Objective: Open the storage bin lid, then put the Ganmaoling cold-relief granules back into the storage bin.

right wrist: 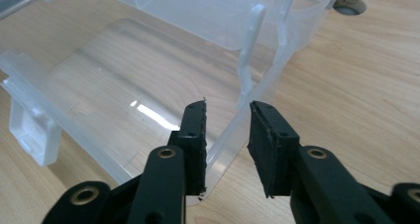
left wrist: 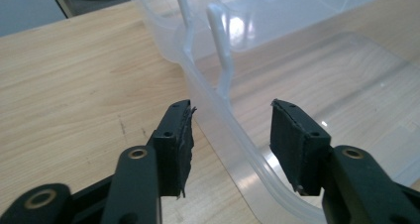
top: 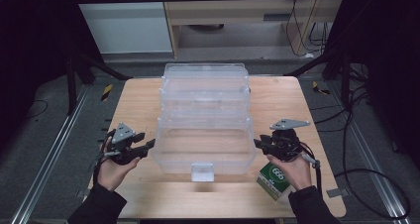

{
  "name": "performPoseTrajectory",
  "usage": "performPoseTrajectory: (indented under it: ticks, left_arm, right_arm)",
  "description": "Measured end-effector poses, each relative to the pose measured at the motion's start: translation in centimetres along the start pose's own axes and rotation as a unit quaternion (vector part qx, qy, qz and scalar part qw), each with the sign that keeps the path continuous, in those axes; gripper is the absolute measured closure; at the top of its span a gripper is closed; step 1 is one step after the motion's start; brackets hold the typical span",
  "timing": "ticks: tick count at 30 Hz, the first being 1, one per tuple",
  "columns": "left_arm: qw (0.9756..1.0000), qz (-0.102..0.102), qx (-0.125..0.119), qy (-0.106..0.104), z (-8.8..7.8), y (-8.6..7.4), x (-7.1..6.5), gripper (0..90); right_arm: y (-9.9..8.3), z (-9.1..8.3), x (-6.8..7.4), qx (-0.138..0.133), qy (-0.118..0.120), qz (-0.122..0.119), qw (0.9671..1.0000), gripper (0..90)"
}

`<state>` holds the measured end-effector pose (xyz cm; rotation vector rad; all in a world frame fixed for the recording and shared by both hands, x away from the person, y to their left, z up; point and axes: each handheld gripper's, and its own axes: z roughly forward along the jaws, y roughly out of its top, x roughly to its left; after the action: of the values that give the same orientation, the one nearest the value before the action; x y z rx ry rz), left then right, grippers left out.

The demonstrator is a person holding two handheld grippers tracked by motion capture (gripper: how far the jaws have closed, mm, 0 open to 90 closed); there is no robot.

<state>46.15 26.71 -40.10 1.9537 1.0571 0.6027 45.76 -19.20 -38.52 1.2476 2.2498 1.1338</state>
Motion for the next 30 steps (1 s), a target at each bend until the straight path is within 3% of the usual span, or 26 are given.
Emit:
performPoseTrajectory:
  ticks: [8,15,22,30]
  left_arm:
    - [0.9993,-0.017,-0.025,0.020,-0.8,0.0,1.7,41.7]
    - [0.9988,-0.030,-0.017,0.035,-0.5,-0.7,3.1,37.5]
    - [0.9973,-0.051,-0.016,0.050,-0.4,-1.2,4.4,33.8]
    - [0.9957,-0.070,-0.009,0.060,-0.2,-1.8,5.2,30.7]
  right_arm:
    - [0.2,-2.3,-0.7,0.007,-0.008,-0.003,0.9999,54.6]
    - [0.9,-4.3,-0.6,0.031,-0.024,-0.024,0.9990,39.7]
    - [0.9,-5.7,-0.5,0.069,-0.027,-0.033,0.9967,28.6]
    - [0.2,-5.9,-0.2,0.118,-0.024,-0.037,0.9921,21.1]
